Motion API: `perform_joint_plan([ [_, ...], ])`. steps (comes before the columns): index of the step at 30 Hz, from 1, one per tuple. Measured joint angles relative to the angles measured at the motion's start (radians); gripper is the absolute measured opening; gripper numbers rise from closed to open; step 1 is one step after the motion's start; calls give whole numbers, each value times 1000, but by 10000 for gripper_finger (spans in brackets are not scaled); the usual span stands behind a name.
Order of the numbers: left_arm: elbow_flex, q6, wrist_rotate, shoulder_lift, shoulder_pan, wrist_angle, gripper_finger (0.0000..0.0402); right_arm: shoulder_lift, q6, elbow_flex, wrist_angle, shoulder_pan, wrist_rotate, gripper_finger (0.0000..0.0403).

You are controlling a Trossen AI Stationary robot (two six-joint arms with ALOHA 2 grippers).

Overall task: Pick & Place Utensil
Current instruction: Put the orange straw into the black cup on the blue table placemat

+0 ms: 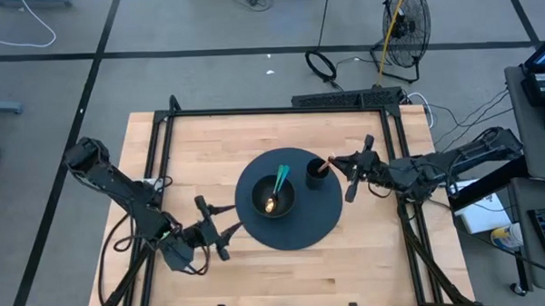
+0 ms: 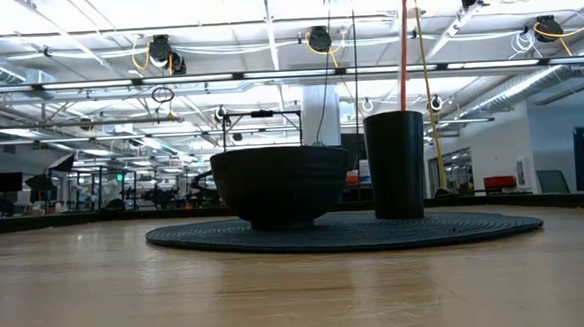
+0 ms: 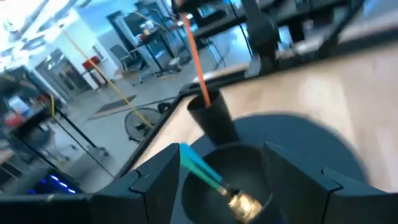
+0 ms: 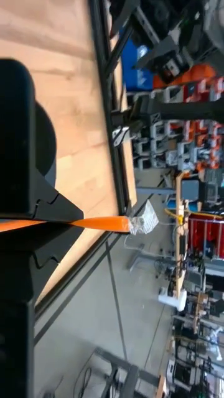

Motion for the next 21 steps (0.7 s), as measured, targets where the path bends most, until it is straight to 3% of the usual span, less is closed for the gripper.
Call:
perform_joint_plan([
  [2, 0, -10, 20, 0, 17, 53, 232, -14, -1, -30, 32, -11, -30, 0],
  [3, 2, 34, 77, -2, 32, 57, 232, -19, -1, -40, 40, -17, -44, 0],
  [9, 1, 346, 651, 0, 173, 67, 232, -56, 3, -85, 41, -43, -73, 0],
  [12, 0, 362, 786, -27, 284, 65, 232, -75, 3, -94, 45, -62, -131, 0],
  [17, 0, 339, 1162, -111, 515, 69, 232, -84, -7, -102, 42, -82, -180, 0],
  [21, 0, 279, 1319, -195, 684, 61, 232, -83, -34, -102, 40, -107, -281, 0],
])
